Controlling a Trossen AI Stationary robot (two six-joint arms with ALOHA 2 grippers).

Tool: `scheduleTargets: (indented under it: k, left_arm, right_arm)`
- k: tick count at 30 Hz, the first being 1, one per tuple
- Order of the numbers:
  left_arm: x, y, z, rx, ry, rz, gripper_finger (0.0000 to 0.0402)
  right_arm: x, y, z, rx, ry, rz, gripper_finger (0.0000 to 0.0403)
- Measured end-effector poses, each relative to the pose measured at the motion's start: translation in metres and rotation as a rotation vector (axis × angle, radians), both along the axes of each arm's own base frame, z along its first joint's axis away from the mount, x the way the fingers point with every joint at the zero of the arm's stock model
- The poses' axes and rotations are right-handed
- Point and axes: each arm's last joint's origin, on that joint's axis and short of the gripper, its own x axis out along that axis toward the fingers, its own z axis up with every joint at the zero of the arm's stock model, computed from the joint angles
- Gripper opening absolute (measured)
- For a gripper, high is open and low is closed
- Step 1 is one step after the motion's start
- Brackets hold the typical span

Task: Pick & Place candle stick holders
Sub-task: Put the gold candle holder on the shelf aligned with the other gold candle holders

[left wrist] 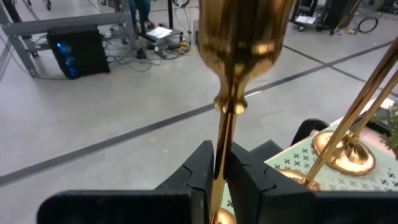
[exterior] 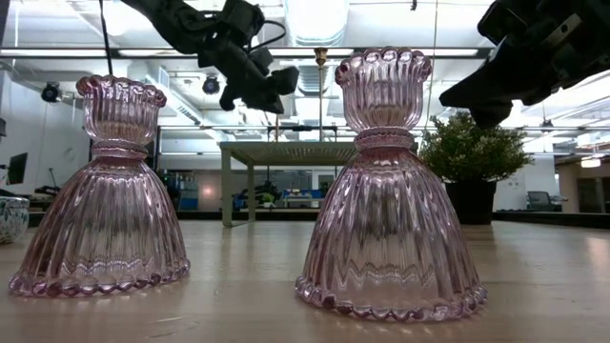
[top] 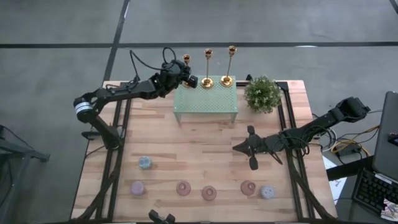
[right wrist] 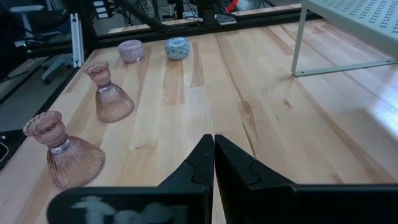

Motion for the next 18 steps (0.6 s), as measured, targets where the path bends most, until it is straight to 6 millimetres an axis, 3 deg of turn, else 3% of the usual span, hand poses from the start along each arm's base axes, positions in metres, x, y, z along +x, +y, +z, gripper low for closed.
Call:
scheduleTargets:
  k: [13, 18]
  left_arm:
    - [-0.012, -0.008, 0.004, -0.016, 0.138, -0.047, 0.0042]
    - [-0.015, -0.011, 0.009, -0.02, 0.123, -0.079, 0.0071]
  right_arm:
    - [0.0, 0.0, 0.0, 0.008, 0.0, -0.003, 0.0008]
    - [0.0, 0.0, 0.0, 0.011, 0.0, -0.004, 0.0008]
